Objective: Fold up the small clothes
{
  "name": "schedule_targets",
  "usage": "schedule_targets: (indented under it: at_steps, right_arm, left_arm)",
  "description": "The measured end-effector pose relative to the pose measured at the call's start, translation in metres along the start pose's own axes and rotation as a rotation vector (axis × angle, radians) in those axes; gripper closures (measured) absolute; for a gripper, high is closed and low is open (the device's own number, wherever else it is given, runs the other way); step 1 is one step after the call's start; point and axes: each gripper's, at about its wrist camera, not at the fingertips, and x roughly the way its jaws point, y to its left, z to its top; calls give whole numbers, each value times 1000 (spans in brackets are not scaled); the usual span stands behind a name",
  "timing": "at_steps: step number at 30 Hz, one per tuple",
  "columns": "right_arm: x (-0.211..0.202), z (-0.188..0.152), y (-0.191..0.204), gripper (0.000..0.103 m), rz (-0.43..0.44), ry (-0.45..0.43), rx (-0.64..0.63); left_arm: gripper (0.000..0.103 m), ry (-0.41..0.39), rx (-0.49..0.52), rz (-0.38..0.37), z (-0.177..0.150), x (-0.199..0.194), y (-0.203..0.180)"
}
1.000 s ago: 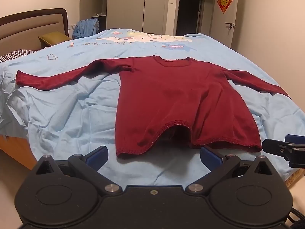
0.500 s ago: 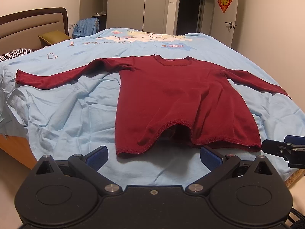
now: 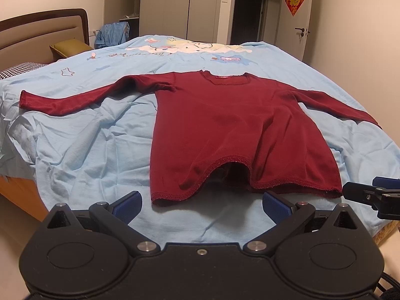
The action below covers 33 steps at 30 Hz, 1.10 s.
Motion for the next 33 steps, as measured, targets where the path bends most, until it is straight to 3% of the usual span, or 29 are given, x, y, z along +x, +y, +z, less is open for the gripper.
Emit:
schedule_targets:
  at_steps: [33]
  right_arm:
    - [5, -1, -2, 0, 2, 28, 11]
  left_arm:
    - [1, 41, -14, -7, 2, 5, 2]
